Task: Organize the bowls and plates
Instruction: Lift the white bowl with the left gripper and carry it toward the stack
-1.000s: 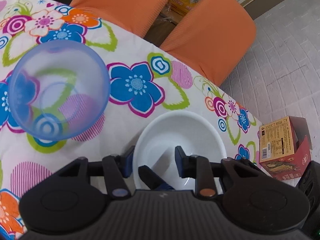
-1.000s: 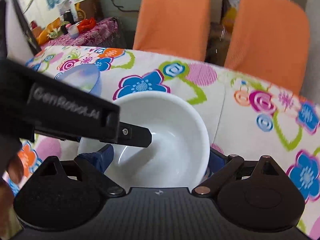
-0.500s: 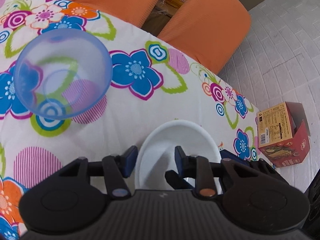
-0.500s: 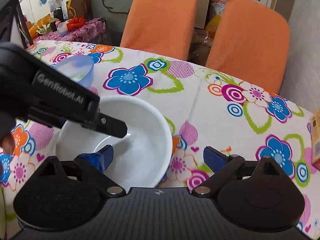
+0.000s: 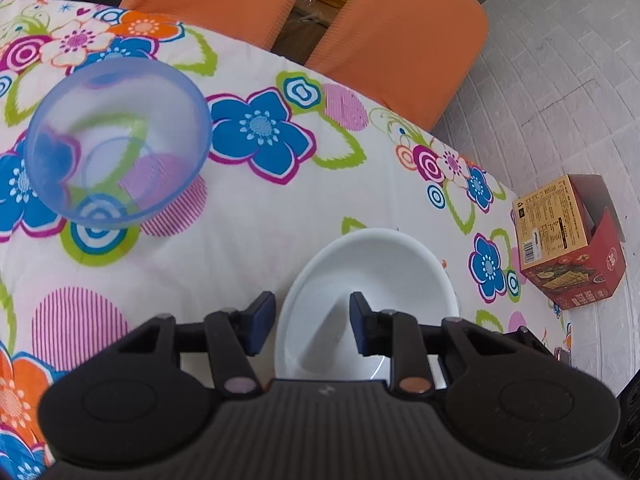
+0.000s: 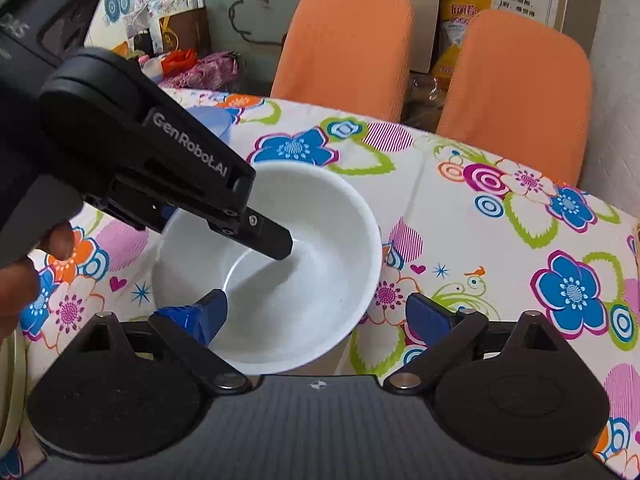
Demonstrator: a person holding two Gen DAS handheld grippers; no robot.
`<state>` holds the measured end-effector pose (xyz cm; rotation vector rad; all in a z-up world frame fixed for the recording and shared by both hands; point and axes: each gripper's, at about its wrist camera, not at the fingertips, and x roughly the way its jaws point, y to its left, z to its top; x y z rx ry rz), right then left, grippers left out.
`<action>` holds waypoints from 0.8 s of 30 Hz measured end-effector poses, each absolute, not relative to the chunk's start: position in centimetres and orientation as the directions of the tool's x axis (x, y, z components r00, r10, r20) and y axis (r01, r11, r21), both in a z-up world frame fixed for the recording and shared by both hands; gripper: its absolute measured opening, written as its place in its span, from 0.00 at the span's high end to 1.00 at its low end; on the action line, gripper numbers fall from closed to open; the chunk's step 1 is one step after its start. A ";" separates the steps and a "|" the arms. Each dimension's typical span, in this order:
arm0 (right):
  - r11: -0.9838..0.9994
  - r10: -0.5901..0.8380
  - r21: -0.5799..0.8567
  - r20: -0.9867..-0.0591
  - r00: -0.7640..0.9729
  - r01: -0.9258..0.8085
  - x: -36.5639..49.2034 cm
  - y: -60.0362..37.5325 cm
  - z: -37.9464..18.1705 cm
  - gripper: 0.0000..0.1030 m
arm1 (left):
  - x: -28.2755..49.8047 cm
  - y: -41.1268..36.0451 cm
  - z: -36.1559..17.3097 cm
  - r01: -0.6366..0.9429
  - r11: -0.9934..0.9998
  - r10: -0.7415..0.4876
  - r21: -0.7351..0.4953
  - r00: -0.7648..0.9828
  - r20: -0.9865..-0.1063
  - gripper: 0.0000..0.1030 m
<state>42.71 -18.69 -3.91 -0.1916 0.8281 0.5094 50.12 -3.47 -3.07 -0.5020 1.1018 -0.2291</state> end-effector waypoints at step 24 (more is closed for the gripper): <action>0.821 0.422 0.095 -0.765 0.487 -0.563 42.9 -17.0 -3.4 0.32 | 49.4 -2.3 -3.1 -0.133 0.816 -0.478 -0.563 0.393 -0.786 0.75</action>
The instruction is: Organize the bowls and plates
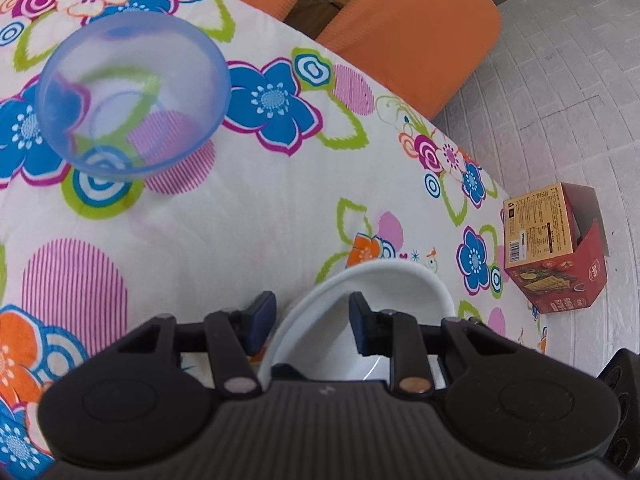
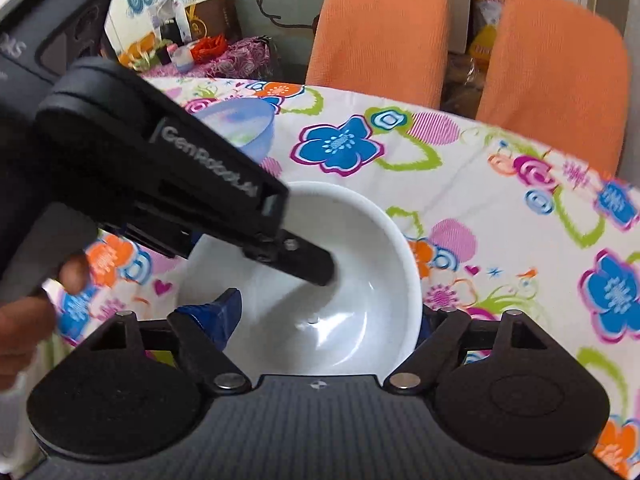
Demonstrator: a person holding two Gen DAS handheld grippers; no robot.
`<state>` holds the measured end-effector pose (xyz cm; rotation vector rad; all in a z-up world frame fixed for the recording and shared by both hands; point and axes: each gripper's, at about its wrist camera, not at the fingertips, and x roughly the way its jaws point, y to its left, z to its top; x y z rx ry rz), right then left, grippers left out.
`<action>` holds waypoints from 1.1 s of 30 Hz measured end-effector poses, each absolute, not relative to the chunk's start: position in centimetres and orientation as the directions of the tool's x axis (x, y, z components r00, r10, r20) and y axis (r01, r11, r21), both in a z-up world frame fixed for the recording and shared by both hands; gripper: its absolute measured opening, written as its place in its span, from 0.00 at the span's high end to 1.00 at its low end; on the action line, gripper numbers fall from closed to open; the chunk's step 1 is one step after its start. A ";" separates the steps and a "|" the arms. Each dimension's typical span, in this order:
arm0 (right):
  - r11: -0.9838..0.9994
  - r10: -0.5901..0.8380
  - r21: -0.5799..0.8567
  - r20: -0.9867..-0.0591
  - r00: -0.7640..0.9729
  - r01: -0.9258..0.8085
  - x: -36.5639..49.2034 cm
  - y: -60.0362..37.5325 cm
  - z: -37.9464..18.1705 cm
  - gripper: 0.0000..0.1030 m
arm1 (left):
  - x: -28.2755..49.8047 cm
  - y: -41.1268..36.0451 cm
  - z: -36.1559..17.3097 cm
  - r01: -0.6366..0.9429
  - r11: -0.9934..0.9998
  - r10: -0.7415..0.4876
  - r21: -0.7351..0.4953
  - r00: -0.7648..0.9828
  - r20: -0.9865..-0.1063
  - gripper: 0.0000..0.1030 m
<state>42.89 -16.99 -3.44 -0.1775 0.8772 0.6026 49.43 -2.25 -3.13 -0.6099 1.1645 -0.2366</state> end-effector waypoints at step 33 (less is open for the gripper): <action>0.845 0.330 -0.019 -0.769 0.548 -0.535 40.3 -18.4 -3.6 0.31 | 47.8 -5.7 -2.4 0.135 0.932 -0.361 -0.337 0.426 -0.829 0.61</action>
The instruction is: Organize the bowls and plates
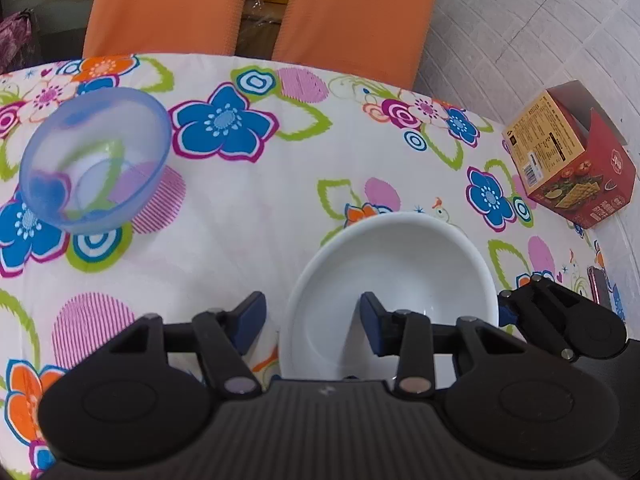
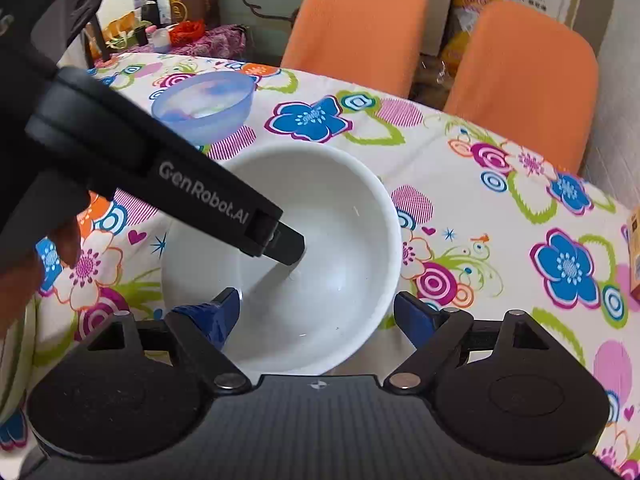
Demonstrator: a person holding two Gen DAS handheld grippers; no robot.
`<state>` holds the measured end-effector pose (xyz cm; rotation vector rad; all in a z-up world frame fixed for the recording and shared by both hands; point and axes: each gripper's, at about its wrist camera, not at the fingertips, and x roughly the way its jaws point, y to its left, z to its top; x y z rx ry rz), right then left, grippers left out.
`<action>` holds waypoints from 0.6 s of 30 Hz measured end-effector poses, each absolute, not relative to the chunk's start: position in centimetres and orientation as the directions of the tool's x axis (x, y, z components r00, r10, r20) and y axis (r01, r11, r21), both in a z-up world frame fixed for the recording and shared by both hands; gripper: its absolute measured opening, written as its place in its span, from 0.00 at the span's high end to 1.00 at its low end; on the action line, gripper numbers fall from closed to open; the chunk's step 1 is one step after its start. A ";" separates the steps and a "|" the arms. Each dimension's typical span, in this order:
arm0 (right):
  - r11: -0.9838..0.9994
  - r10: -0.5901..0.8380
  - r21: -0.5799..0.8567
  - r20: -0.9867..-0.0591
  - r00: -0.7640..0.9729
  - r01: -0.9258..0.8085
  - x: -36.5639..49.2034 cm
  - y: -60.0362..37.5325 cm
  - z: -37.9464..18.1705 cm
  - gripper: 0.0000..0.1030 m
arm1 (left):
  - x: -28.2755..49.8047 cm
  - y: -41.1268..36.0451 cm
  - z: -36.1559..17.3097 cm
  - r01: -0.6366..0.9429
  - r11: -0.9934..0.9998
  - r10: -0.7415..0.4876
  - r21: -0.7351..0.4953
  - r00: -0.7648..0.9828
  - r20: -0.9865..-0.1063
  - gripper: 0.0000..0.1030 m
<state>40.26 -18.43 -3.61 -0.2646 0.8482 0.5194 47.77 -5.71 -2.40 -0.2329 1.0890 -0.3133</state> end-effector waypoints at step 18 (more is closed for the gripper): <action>0.901 0.305 0.014 -0.732 0.610 -0.434 46.1 -21.4 -4.3 0.30 | 46.4 -5.3 -2.3 0.098 0.945 -0.322 -0.311 0.422 -0.847 0.56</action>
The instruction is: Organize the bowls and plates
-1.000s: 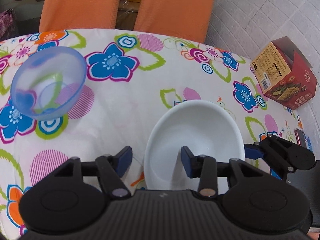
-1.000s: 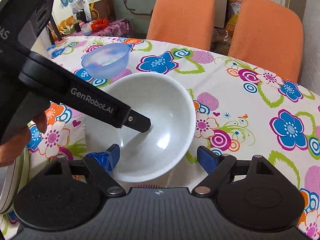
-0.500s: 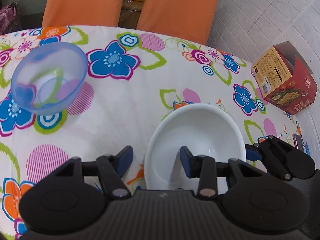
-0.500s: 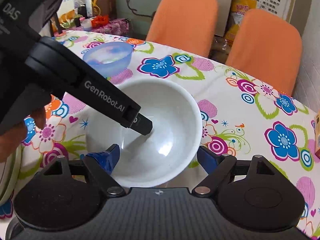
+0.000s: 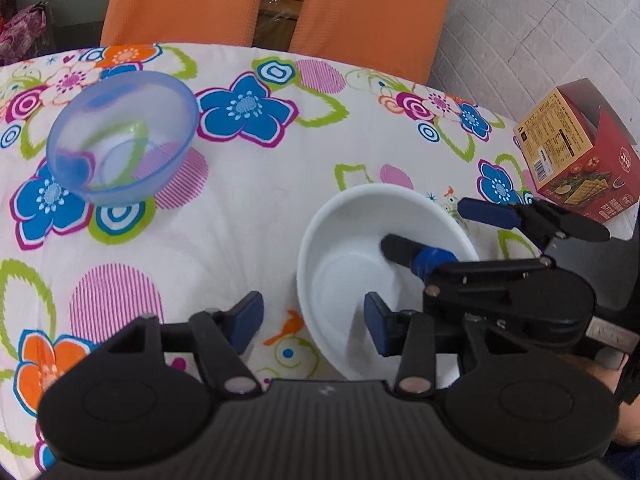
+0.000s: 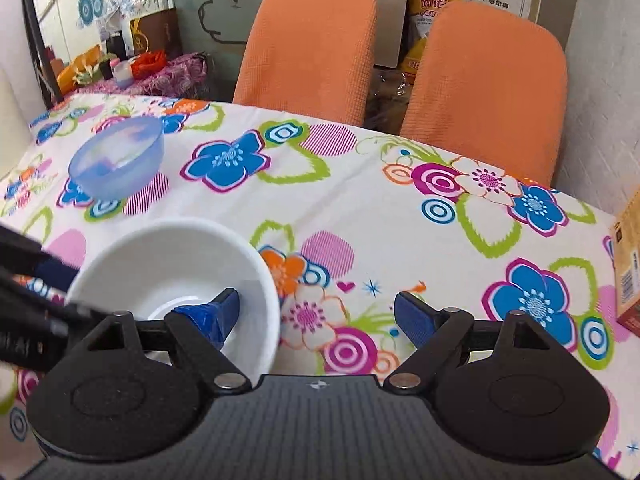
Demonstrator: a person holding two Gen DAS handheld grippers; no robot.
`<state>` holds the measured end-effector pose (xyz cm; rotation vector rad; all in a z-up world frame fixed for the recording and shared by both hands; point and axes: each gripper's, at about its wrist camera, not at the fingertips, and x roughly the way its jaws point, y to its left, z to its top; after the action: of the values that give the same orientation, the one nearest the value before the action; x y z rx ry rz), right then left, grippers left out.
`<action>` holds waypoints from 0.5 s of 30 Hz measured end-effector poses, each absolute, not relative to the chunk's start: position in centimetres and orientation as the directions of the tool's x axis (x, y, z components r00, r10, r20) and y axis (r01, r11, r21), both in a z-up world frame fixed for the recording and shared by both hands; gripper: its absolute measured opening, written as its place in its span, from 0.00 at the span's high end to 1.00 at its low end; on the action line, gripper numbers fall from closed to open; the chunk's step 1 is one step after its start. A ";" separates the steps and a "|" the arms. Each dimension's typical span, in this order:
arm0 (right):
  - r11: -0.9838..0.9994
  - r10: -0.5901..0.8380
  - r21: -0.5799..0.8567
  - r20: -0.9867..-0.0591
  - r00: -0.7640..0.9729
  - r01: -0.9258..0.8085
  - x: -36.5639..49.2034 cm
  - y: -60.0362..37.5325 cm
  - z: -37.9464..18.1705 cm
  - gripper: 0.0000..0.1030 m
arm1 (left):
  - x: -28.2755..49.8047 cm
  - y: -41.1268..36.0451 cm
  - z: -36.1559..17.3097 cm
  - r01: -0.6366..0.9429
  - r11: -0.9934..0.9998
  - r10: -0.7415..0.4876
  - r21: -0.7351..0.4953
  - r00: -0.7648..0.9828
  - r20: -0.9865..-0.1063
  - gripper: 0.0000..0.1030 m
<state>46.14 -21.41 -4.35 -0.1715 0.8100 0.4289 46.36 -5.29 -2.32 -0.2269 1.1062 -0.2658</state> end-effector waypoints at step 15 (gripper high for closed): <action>0.869 0.342 -0.020 -0.699 0.628 -0.495 38.5 -20.7 -1.6 0.30 | 47.0 -6.2 -0.8 0.129 0.943 -0.332 -0.308 0.459 -0.824 0.50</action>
<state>38.51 -20.66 -1.62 -0.2183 0.7515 0.4836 46.99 -6.20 -0.84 -0.2137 1.0580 -0.2862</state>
